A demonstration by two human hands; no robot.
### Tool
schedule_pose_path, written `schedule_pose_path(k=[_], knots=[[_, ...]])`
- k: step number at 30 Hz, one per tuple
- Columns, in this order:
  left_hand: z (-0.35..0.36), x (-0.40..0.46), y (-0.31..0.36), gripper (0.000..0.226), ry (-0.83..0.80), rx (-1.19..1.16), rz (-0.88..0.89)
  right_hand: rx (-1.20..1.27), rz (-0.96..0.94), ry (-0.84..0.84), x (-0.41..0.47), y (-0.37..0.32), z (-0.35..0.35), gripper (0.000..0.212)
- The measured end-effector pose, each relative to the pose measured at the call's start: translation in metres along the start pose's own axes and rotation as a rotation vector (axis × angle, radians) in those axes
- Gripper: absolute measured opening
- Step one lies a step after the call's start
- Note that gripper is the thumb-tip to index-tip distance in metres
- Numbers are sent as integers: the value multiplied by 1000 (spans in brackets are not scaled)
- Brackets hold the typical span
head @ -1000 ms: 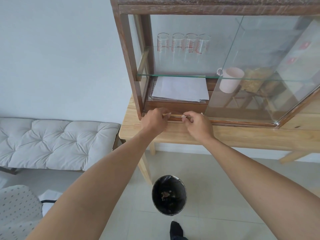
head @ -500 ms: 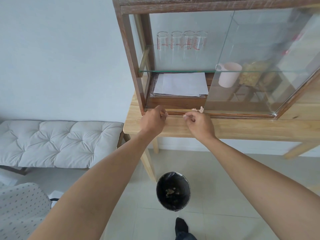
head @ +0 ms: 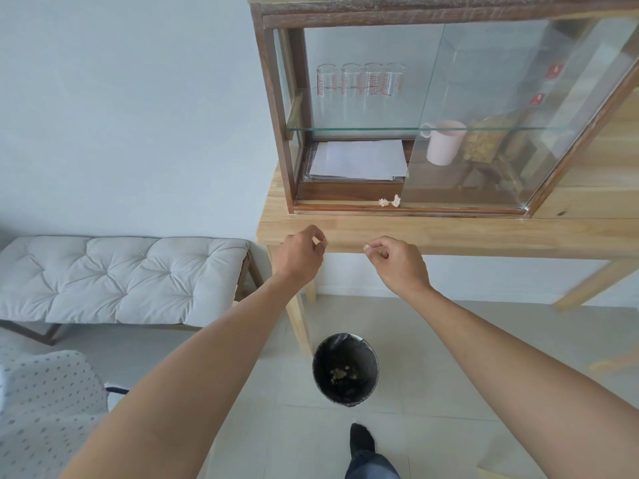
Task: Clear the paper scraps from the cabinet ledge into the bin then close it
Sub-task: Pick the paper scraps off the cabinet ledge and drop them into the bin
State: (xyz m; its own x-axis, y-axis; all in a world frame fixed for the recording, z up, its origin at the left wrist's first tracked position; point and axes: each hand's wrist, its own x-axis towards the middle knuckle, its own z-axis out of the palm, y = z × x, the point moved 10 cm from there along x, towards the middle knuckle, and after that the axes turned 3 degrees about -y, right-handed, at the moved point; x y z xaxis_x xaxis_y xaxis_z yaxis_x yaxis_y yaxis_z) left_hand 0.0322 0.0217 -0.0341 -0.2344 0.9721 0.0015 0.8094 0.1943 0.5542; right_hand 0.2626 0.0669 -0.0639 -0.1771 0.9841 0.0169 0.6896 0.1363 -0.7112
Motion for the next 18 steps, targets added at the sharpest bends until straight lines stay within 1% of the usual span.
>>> schedule_pose_path(k=[6, 13, 18], knots=[[23, -33, -20, 14, -65, 21, -23, -18, 48, -76, -36, 18, 26, 16], [71, -60, -53, 16, -133, 47, -67, -83, 86, -208, -70, 55, 68, 21], [111, -78, -83, 15, -187, -11, -163, -106, 139, -267, -85, 93, 95, 23]])
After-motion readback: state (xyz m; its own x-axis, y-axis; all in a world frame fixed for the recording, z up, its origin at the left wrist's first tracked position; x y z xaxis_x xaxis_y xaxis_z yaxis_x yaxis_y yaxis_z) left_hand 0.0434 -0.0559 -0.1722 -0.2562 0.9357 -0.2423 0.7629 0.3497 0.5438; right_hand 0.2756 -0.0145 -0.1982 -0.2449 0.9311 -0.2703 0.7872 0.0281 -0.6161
